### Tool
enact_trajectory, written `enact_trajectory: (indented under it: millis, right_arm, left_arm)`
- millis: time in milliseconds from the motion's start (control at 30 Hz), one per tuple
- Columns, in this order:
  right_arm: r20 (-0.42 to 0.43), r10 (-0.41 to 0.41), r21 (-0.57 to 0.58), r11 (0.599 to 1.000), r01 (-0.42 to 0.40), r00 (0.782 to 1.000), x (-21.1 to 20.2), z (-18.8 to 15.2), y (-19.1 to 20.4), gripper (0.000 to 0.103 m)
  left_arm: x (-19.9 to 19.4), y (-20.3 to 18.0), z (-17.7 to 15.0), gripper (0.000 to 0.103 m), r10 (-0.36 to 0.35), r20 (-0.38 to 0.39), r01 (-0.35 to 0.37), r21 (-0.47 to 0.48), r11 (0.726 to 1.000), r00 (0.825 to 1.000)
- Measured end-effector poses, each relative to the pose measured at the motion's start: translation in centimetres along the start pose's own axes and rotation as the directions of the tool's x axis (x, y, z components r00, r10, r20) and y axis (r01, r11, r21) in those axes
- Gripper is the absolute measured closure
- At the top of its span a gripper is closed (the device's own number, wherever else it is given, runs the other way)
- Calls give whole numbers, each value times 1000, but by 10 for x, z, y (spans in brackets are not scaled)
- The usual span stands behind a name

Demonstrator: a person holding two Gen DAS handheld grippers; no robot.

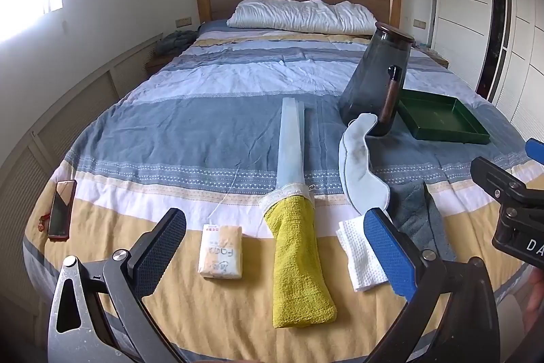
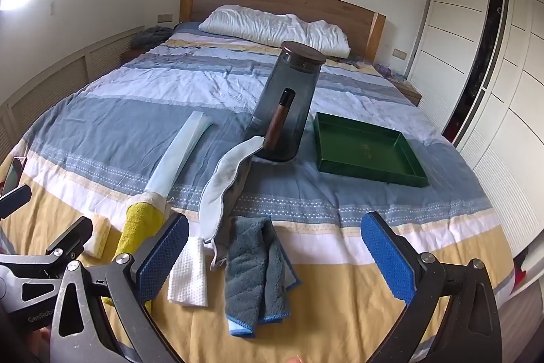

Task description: Organize soft objects

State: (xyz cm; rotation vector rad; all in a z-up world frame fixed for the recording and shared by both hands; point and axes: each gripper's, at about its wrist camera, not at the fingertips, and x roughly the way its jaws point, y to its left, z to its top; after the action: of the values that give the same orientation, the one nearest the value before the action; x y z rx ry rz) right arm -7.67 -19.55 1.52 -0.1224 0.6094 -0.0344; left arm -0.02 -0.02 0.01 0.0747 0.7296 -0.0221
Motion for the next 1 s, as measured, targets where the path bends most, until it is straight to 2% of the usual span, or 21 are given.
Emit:
enact_trajectory:
  millis: [1000]
  right_arm:
    - [1, -7, 0, 1000, 7, 1000, 1, 0, 0, 0]
  left_arm:
    - [3, -1, -4, 1, -15, -23, 15, -4, 1000, 1000]
